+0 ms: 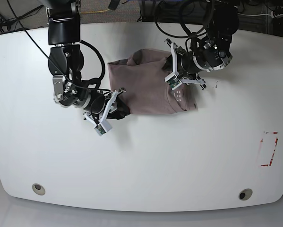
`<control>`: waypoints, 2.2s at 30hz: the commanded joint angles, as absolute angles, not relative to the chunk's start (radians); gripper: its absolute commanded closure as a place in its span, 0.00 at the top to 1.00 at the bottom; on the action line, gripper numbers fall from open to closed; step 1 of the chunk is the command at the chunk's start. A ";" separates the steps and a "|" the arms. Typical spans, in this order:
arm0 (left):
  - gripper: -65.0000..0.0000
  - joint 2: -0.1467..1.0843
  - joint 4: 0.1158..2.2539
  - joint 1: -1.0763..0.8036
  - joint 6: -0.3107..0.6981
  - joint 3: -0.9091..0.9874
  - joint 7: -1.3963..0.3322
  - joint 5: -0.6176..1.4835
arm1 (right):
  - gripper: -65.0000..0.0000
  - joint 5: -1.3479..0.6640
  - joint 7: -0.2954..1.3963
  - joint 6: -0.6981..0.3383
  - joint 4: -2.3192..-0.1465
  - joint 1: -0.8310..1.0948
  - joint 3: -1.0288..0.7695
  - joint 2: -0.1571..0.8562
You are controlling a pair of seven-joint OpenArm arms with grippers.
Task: Fold the T-shirt properly
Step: 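Grasp the bundle with both grippers and lift it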
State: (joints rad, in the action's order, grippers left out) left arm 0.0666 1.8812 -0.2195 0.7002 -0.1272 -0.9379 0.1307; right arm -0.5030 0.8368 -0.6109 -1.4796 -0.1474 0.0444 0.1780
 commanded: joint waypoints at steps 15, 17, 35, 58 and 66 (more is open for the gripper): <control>0.24 0.199 1.540 0.002 0.698 -0.130 -0.888 0.143 | 0.20 -0.381 0.700 -0.624 -1.480 -0.111 0.114 0.206; 0.24 0.217 1.495 0.041 0.698 -0.131 -0.858 0.143 | 0.20 -0.381 0.702 -0.624 -1.517 -0.081 0.114 0.206; 0.24 0.271 1.478 0.268 0.698 -0.124 -0.842 0.147 | 0.20 -0.371 0.696 -0.535 -1.569 0.022 0.351 0.067; 0.24 0.213 1.767 0.010 0.698 -0.019 -0.852 0.143 | 0.20 -0.372 0.696 -0.481 -1.558 -0.093 0.188 0.159; 0.24 0.127 1.811 -0.028 0.698 0.058 -0.851 0.142 | 0.20 -0.372 0.625 -0.476 -1.446 -0.094 0.283 0.124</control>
